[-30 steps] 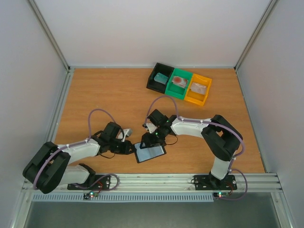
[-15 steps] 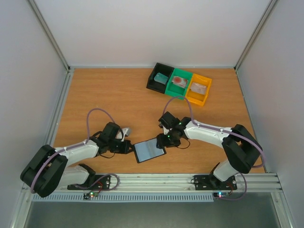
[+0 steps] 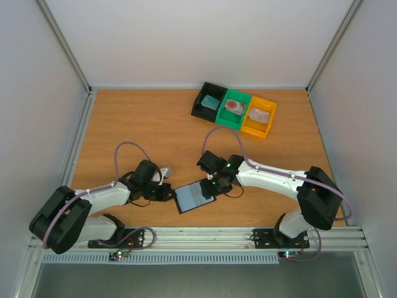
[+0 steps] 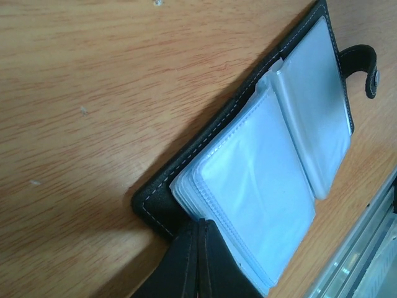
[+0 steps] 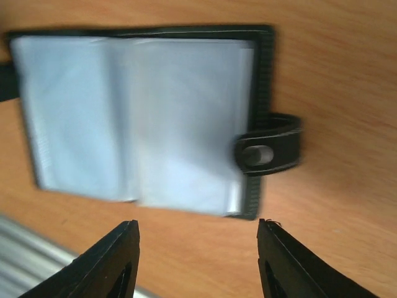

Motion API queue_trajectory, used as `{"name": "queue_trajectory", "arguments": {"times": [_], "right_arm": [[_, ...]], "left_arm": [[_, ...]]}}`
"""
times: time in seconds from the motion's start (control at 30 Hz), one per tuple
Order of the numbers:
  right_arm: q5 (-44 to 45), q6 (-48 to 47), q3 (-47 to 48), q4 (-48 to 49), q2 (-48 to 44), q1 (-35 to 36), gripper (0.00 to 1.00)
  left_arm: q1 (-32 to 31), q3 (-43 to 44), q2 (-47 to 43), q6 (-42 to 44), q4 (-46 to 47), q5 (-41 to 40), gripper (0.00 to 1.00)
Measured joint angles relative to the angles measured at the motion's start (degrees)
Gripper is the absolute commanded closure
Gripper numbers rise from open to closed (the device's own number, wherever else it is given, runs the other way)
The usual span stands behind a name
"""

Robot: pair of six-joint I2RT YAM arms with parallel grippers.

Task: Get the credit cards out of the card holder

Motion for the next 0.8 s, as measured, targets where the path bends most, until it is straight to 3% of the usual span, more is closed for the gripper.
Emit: {"name": "queue_trajectory", "arguments": {"times": [0.07, 0.17, 0.53, 0.8], "right_arm": [[-0.15, -0.17, 1.9, -0.42, -0.28, 3.15, 0.36], [-0.35, 0.55, 1.79, 0.46, 1.07, 5.57, 0.31], [1.84, 1.51, 2.32, 4.11, 9.97, 4.72, 0.32], [-1.38, -0.5, 3.04, 4.9, 10.78, 4.13, 0.69]], "left_arm": [[0.0, 0.0, 0.13, 0.0, 0.17, 0.04, 1.0], [0.0, 0.0, 0.15, -0.02, 0.22, 0.07, 1.0], [-0.02, 0.0, 0.22, 0.0, 0.33, 0.04, 1.0], [0.0, 0.0, 1.16, -0.02, 1.86, 0.46, 1.0]]}}
